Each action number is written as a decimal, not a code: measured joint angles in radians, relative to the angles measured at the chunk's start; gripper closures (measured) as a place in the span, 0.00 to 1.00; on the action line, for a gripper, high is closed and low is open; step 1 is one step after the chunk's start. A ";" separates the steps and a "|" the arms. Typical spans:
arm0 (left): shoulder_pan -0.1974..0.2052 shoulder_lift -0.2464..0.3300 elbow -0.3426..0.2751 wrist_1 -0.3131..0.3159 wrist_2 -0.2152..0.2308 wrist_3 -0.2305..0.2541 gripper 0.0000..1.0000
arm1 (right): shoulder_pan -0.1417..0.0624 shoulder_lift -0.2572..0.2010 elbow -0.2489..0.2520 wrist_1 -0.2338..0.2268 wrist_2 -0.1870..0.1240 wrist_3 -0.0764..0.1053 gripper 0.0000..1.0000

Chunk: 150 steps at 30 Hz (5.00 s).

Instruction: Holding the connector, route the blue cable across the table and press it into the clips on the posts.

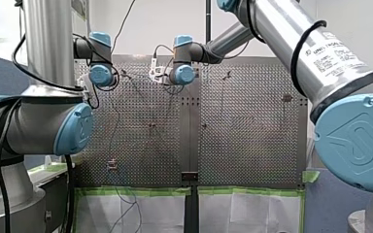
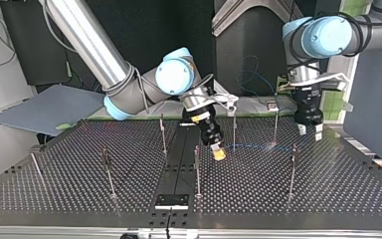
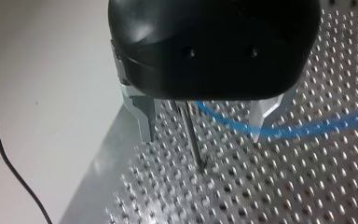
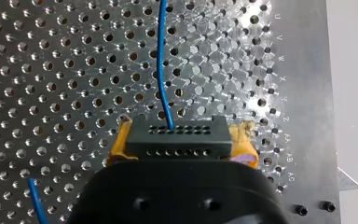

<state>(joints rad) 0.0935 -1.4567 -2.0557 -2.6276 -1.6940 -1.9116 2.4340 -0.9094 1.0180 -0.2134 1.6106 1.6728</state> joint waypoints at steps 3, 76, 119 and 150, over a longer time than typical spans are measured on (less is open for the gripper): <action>-0.009 0.026 -0.011 -0.002 0.014 -0.001 0.00 | 0.000 0.001 0.000 0.004 0.001 0.000 1.00; -0.220 -0.234 0.238 0.045 -0.120 0.371 0.00 | -0.030 0.005 0.005 0.012 0.003 -0.007 1.00; -0.220 -0.191 0.166 -0.069 -0.155 0.308 0.98 | -0.034 0.006 0.020 0.027 0.007 -0.010 1.00; -0.223 -0.193 -0.022 0.039 -0.129 0.265 0.98 | -0.008 0.007 0.137 0.090 0.035 -0.046 1.00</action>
<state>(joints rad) -0.1299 -1.6500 -2.0773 -2.5886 -1.8233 -1.6466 2.4263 -0.9028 1.1548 -0.1230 1.6451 1.6269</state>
